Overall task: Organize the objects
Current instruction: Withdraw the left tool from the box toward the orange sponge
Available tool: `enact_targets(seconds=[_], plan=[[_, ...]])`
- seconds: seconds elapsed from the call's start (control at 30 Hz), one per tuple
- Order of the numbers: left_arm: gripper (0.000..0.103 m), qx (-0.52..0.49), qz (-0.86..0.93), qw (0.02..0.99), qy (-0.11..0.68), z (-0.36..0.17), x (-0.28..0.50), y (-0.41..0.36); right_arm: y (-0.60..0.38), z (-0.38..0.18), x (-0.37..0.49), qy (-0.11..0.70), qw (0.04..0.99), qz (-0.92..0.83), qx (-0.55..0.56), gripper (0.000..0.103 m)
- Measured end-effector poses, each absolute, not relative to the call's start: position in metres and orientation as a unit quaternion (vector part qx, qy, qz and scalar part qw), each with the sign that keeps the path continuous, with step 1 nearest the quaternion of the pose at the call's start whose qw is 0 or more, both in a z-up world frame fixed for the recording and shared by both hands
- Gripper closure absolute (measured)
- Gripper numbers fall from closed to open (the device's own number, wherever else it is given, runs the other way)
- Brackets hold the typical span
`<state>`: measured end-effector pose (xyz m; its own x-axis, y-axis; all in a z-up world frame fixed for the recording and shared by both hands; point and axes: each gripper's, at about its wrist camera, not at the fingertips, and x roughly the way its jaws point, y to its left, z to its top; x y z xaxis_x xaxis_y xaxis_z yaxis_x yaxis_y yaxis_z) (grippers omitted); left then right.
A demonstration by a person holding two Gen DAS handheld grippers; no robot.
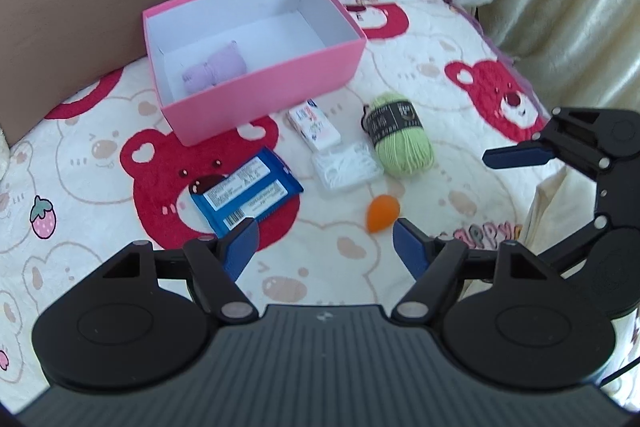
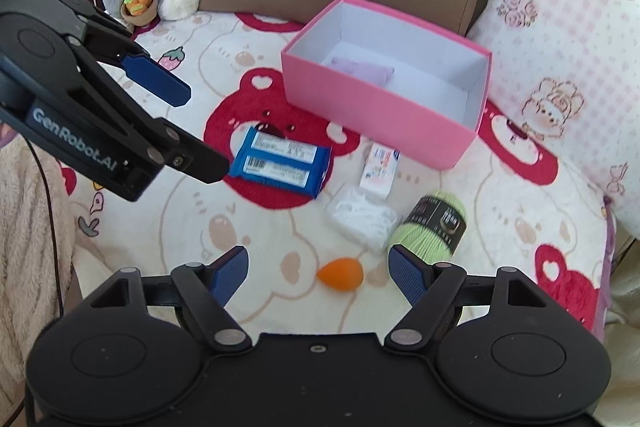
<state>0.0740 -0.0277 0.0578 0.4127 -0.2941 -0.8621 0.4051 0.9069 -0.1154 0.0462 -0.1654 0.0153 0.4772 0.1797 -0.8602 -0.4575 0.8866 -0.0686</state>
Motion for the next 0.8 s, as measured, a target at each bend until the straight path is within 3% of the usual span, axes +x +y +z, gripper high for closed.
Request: enact_targets(seconds=[0.2, 0.5, 0.8], plan=[[0.03, 0.049, -0.194, 0.832, 0.518, 0.042, 0.079, -0.029, -0.172, 0.001, 0.041, 0.479, 0.844, 0.196, -0.142, 0.022], [0.029, 0.02, -0.209, 0.826, 0.523, 0.004, 0.088, -0.04, -0.177, -0.025, 0.037, 0.407, 0.847, 0.277, -0.2, 0.022], [0.025, -0.011, -0.233, 0.799, 0.554, -0.042, 0.099, -0.065, -0.182, -0.061, 0.063, 0.426, 0.821, 0.316, -0.213, 0.021]])
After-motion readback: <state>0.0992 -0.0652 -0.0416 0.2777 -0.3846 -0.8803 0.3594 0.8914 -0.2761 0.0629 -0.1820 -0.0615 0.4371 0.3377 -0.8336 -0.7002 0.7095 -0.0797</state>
